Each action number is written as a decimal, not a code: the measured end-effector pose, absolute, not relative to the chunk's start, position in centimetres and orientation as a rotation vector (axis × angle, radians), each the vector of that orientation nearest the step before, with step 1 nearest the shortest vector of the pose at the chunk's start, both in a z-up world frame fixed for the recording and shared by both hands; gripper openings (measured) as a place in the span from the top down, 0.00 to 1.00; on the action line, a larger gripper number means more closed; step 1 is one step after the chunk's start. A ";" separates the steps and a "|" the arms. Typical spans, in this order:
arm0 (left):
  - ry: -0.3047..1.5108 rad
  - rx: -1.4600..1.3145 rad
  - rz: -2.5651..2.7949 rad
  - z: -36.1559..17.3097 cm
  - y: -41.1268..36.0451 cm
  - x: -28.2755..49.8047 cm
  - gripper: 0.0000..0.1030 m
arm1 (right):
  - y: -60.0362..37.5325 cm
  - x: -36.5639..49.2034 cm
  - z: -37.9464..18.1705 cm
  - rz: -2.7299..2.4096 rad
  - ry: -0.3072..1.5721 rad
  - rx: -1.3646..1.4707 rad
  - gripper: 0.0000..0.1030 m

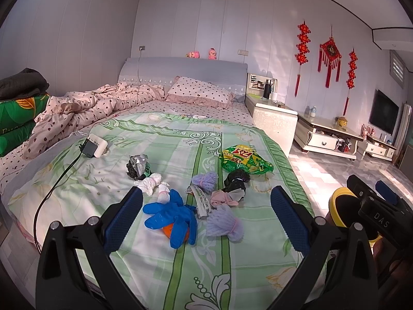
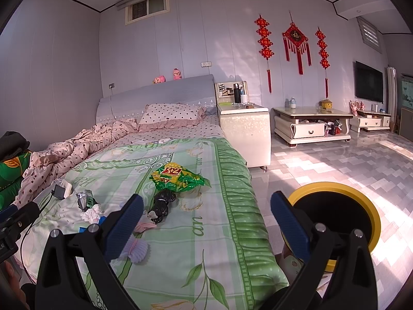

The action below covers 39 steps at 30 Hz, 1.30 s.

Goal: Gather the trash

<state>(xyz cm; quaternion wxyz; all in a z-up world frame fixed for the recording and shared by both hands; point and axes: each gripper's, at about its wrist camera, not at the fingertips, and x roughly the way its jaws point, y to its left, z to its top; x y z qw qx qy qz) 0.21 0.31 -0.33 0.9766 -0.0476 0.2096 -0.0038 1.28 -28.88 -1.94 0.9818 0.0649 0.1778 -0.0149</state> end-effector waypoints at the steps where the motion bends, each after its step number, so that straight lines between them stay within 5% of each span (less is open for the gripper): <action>1: 0.423 -0.096 -0.008 -0.3 0.3 0.2 0.08 | -28.9 1.3 -2.0 -0.030 0.358 0.131 0.08; 39: 0.442 -0.109 -0.018 -1.4 -0.1 0.4 0.08 | -29.0 1.4 -2.1 -0.033 0.363 0.136 0.08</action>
